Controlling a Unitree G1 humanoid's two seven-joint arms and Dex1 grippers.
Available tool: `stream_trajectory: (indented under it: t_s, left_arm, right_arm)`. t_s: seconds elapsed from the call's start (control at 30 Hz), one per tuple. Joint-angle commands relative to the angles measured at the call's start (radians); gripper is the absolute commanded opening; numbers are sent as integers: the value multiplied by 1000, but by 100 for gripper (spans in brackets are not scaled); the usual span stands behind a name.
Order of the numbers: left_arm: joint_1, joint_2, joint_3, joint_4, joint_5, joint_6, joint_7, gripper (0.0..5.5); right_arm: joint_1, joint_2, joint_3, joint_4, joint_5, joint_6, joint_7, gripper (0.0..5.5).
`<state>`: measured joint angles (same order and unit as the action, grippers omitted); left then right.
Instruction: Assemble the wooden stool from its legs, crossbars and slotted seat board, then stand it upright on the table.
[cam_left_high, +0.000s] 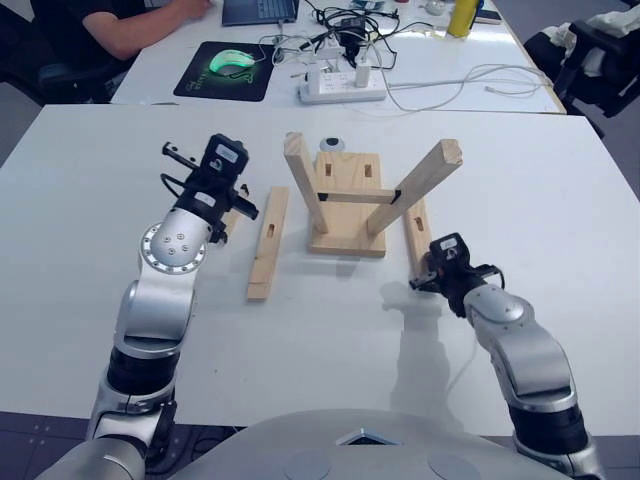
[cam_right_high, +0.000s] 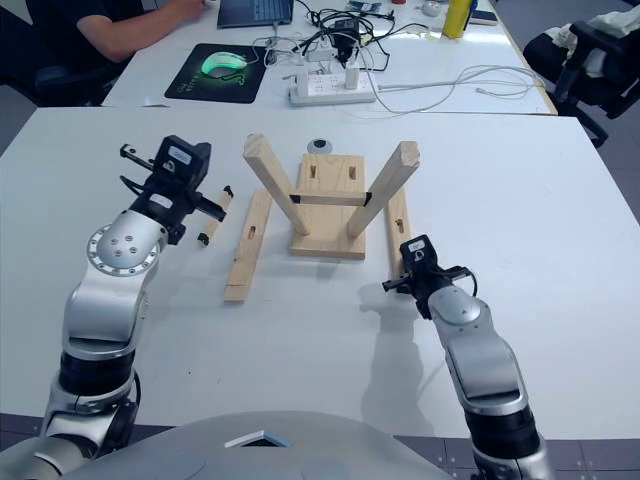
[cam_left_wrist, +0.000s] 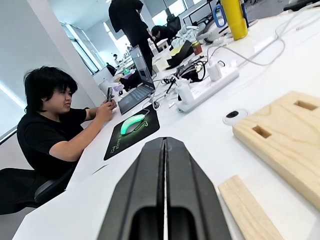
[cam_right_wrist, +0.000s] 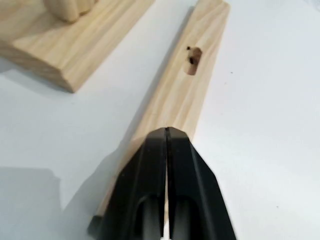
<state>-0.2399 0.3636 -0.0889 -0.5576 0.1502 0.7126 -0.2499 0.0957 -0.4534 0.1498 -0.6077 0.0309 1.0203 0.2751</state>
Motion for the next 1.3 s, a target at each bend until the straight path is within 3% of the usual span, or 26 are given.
stream_trajectory:
  t_s: [0.03,0.37,0.63,0.83,0.97,1.1,1.3]
  left_arm:
    - [-27,-37,83,47,-92,-51,-24,2]
    - [-76,-36,129,125,-173,-73,-36,2]
    - [-162,-56,148,160,-227,-76,-35,2]
    - [-317,-144,193,87,-393,33,-21,2]
    - [-464,-219,287,41,-578,188,23,2]
    - [-568,-217,383,76,-703,296,61,2]
    - [-653,-220,408,141,-773,309,101,2]
  right_arm:
    - [-41,82,85,-3,68,-96,54,0]
    - [-186,205,160,132,10,-199,-29,0]
    - [-231,288,218,310,-68,-161,-111,0]
    - [-248,271,245,375,-107,-65,-108,0]
    - [-246,266,249,396,-112,-60,-101,0]
    - [-235,268,252,398,-111,-55,-101,0]
    - [-228,275,264,405,-112,-57,-103,0]
